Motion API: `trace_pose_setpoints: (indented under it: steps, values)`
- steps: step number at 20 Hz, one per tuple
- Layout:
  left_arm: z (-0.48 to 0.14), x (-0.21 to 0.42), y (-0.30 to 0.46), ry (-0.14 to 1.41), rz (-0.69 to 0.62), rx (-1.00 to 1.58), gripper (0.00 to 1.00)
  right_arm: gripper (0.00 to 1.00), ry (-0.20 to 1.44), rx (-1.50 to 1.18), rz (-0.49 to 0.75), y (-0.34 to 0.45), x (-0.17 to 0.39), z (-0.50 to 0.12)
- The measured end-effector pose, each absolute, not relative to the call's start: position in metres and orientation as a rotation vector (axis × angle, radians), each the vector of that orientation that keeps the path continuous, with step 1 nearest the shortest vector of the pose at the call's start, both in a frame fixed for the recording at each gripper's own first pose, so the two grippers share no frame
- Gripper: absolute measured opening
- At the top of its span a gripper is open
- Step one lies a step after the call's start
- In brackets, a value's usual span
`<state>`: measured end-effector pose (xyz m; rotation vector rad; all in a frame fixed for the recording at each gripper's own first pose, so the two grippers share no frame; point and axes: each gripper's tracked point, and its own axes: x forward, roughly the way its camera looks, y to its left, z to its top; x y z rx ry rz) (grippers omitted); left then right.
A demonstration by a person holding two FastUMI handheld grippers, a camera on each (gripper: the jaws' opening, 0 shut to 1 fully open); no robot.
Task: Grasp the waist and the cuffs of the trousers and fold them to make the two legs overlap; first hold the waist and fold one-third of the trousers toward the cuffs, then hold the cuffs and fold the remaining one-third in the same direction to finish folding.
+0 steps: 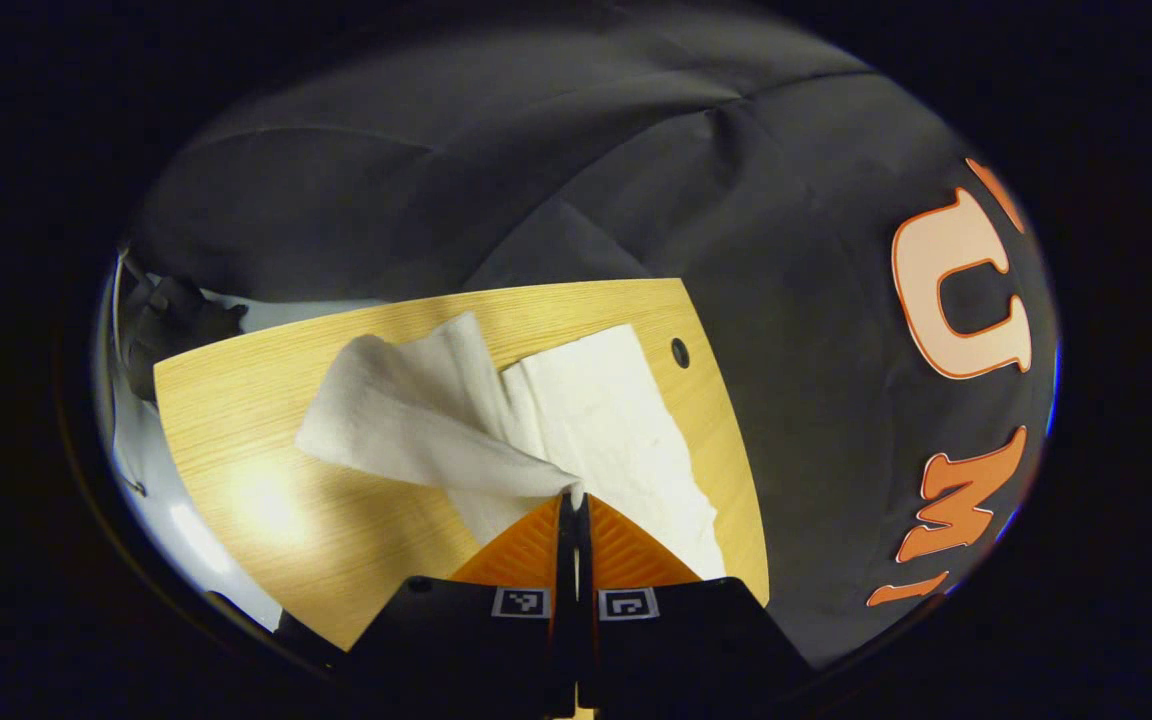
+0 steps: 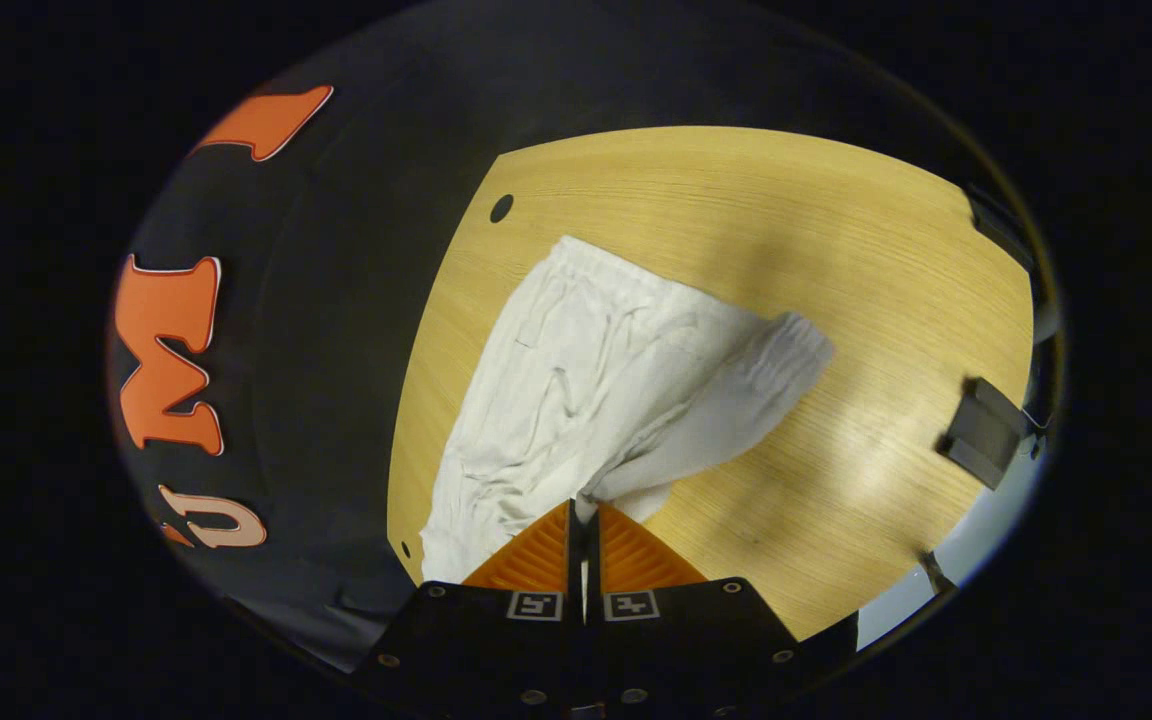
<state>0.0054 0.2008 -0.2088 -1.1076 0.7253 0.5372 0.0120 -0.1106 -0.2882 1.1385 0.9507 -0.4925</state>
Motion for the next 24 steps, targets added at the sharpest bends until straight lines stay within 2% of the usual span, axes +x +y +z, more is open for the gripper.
trace_pose_setpoints:
  steps: [5,13,17,19,20,22,23,24]
  values:
    - [-0.208,0.091,0.194,0.74,0.523,-1.037,0.04,0.01,0.997,1.138,-0.463,-0.12,0.087,-0.298]
    - [-0.245,0.21,0.194,0.779,0.534,-0.996,0.04,0.01,1.056,1.097,-0.427,-0.132,0.201,-0.335]
    - [-0.267,0.257,0.195,0.791,0.521,-0.936,0.04,0.01,1.089,1.122,-0.419,-0.132,0.213,-0.356]
    - [-0.275,0.256,0.19,0.83,0.535,-0.9,0.04,0.01,1.085,1.126,-0.414,-0.133,0.224,-0.365]
    - [-0.275,0.261,0.188,0.826,0.535,-0.908,0.04,0.04,1.072,1.119,-0.391,-0.132,0.23,-0.369]
    - [-0.276,0.263,0.184,0.815,0.517,-0.925,0.04,0.16,1.043,1.117,-0.356,-0.129,0.237,-0.365]
    - [-0.281,0.267,0.187,0.809,0.516,-0.923,0.02,0.3,1.029,1.113,-0.351,-0.13,0.24,-0.363]
    - [-0.281,0.272,0.191,0.797,0.513,-0.924,0.25,0.38,1.014,1.11,-0.349,-0.132,0.239,-0.357]
